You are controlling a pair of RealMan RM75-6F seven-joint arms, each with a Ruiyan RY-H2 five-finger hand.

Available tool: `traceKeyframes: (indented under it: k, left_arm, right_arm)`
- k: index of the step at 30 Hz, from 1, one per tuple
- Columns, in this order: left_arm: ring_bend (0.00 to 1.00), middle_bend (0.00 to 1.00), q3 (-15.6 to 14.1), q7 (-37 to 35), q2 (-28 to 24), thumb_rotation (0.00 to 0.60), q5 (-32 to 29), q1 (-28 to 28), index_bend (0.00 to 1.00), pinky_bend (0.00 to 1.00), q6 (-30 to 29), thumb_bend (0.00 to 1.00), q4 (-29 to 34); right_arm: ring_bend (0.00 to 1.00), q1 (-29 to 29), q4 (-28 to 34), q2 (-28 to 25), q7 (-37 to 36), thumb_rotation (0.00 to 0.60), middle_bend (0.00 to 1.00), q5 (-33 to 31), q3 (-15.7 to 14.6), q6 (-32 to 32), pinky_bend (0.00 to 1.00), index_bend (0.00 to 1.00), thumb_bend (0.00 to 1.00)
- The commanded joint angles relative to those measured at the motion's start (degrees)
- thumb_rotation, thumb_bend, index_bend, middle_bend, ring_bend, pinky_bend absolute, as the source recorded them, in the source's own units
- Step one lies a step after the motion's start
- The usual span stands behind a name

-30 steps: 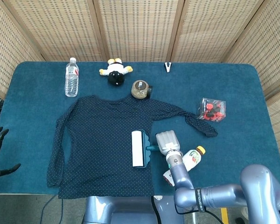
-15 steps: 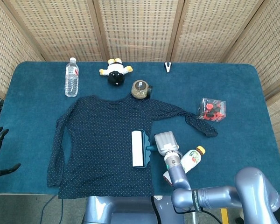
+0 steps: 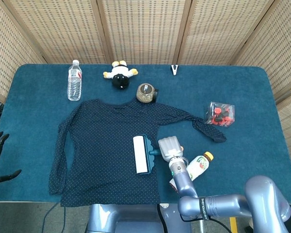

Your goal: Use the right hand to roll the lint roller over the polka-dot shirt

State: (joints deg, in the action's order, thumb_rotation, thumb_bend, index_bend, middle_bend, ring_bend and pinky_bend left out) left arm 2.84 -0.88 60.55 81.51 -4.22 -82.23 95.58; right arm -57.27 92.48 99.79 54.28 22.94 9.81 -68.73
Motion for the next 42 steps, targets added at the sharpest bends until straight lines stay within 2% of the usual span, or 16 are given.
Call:
traceKeyframes:
  k: [1, 7, 13, 19, 26, 32, 36, 42]
  left_arm:
    - [0.0, 0.0, 0.02, -0.25, -0.1, 0.6, 0.03, -0.01, 0.0, 0.0, -0.01, 0.0, -0.01]
    - [0.0, 0.0, 0.16, -1.86, -0.74, 0.6, 0.0, -0.11, 0.0, 0.0, 0.19, 0.0, 0.01]
    - [0.0, 0.0, 0.22, -3.34, -1.21, 0.6, -0.03, -0.32, 0.0, 0.0, 0.66, 0.0, -0.14]
    - [0.0, 0.0, 0.27, -4.95, -1.56, 0.6, -0.71, -1.1, 0.0, 0.0, 2.61, 0.0, -0.76]
    - [0.0, 0.0, 0.69, -6.86, -1.75, 0.6, -2.34, -2.32, 0.0, 0.0, 5.51, 0.0, -1.88]
    - [0.0, 0.0, 0.96, -8.24, -1.82, 0.6, -3.7, -3.21, 0.0, 0.0, 7.78, 0.0, -2.89]
    - [0.0, 0.0, 1.09, -8.91, -1.84, 0.6, -4.09, -3.58, 0.0, 0.0, 8.52, 0.0, -3.39]
    - [0.0, 0.0, 1.01, -9.05, -1.88, 0.6, -4.0, -3.57, 0.0, 0.0, 8.38, 0.0, -3.35]
  right_arm:
    - [1.0, -0.07, 1.18, -1.01, -0.09, 0.6, 1.0, 0.55, 1.05, -0.09, 1.0, 0.69, 0.86]
    - [1.0, -2.25, 3.94, -2.77, 2.58, 0.6, 1.0, -0.26, 4.11, -1.03, 1.0, 0.71, 0.88]
    - [1.0, -6.51, 3.33, -2.2, 7.7, 0.6, 1.0, -2.28, 6.8, -1.6, 1.0, 0.72, 0.89]
    - [1.0, -14.21, -2.44, 2.33, 15.83, 0.6, 1.0, -8.02, 10.48, -1.3, 1.0, 0.73, 0.9]
    - [1.0, -20.62, -8.79, 7.79, 21.5, 0.6, 1.0, -11.85, 12.4, -0.63, 1.0, 0.74, 0.91]
    - [1.0, -24.85, -14.82, 12.56, 25.35, 0.6, 1.0, -13.62, 12.56, 0.87, 1.0, 0.74, 0.92]
    - [1.0, -25.72, -17.62, 14.58, 25.88, 0.6, 1.0, -13.84, 12.47, 1.29, 1.0, 0.75, 0.92]
    - [1.0, -24.48, -19.79, 15.06, 27.29, 0.6, 1.0, -11.16, 8.07, 0.84, 1.0, 0.75, 0.93]
